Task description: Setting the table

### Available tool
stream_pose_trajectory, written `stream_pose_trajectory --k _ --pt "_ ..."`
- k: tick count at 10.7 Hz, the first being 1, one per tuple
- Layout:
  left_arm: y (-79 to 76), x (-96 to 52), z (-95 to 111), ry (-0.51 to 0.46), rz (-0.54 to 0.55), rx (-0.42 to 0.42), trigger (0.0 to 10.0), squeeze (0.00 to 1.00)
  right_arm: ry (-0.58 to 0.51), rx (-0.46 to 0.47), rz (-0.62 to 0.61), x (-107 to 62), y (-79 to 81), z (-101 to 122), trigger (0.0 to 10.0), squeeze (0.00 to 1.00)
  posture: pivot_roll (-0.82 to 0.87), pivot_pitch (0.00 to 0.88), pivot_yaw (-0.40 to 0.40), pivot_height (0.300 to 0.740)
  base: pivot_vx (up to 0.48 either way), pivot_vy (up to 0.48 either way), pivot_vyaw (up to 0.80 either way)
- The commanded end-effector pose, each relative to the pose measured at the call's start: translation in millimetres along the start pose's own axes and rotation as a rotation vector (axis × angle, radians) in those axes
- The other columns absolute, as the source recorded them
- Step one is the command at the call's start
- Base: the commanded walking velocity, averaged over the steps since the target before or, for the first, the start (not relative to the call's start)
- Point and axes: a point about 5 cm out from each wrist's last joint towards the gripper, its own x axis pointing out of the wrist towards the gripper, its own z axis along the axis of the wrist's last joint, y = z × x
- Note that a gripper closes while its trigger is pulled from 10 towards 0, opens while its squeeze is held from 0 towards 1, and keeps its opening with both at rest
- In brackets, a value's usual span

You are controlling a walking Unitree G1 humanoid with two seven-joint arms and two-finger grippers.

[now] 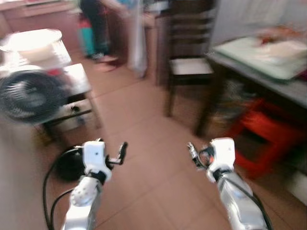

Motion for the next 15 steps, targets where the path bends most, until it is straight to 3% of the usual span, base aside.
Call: stream_pose_trajectory --k 1,15 --pt "4.1 -0.5 0.5 0.004 0.020 -0.005 10.0 0.00 -0.004 -0.005 0.010 0.5 3.0 1.4 10.0 0.00 -0.06 0.041 0.024 0.740 0.000 0.000 -0.77" --pt "-0.2 6.7 3.9 -0.001 -0.017 0.012 10.0 0.00 -0.036 -0.002 -0.038 3.2 0.3 6.7 10.0 0.00 -0.07 0.037 0.045 0.740 0.000 0.000 -0.77"
